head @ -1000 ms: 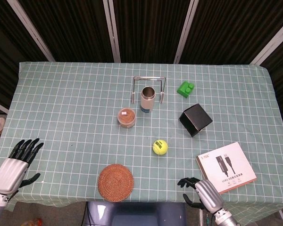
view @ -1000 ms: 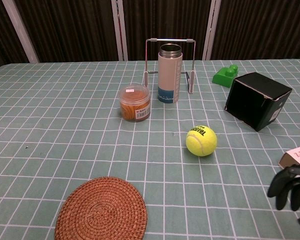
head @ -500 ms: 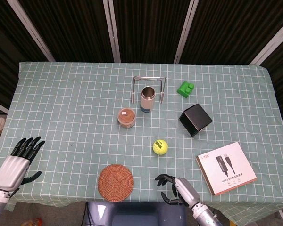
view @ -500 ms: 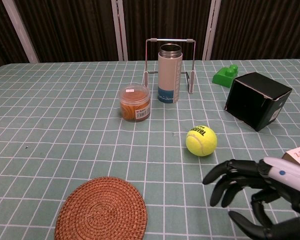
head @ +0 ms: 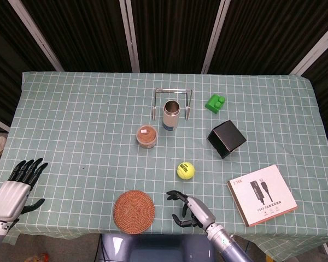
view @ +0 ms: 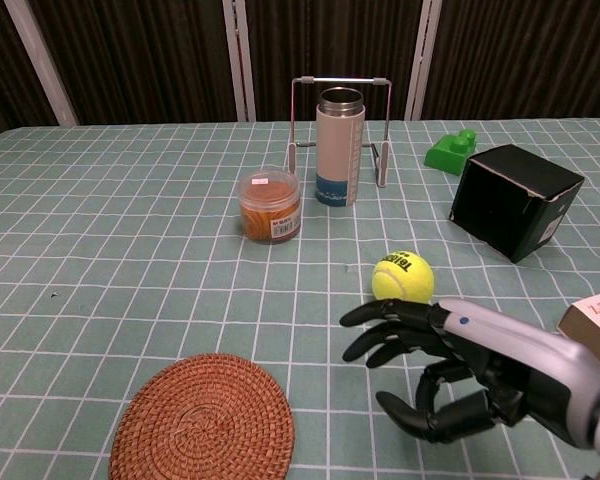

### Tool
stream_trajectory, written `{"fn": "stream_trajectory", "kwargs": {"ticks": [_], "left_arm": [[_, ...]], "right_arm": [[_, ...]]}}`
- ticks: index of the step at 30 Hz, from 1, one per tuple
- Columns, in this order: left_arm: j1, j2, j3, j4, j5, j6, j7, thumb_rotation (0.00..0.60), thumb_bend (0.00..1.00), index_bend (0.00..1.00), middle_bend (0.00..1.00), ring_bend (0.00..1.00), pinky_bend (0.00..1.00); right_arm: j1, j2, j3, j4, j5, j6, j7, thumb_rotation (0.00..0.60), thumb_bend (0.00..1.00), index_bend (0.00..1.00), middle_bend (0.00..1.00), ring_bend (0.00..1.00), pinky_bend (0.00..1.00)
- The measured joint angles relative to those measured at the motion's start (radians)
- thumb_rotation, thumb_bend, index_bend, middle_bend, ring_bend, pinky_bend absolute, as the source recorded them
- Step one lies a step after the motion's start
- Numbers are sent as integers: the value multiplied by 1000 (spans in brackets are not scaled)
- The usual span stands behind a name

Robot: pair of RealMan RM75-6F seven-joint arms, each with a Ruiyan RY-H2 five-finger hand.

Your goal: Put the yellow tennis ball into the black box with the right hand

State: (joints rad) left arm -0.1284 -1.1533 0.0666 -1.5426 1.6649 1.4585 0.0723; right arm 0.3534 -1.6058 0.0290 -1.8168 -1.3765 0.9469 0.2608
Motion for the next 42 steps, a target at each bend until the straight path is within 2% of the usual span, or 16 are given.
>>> {"fn": "stream_trajectory", "kwargs": {"ticks": [12,26,31,42], "left_arm": [[6,-6,-12,9,-35,-5,3,600,159,0,0,0,0],[0,-13,-22,8,-67,-32,18,600,159,0,0,0,0],[-3,-17,-26,8,-79,-44,26,600,159,0,0,0,0],[-14,-28,-31,7,-102,-75,50,600,159,0,0,0,0]], "right_arm": [[73,-24,73,71,59,-86,80,600,495,108,216,178,456],[120,-19,110,173,41,-134,233,600,495,94,202,154,415],[132,-17,116,202,31,-146,275,600,496,73,167,106,364],[146,-4,131,249,-1,-135,366,600,495,41,106,61,325]]}}
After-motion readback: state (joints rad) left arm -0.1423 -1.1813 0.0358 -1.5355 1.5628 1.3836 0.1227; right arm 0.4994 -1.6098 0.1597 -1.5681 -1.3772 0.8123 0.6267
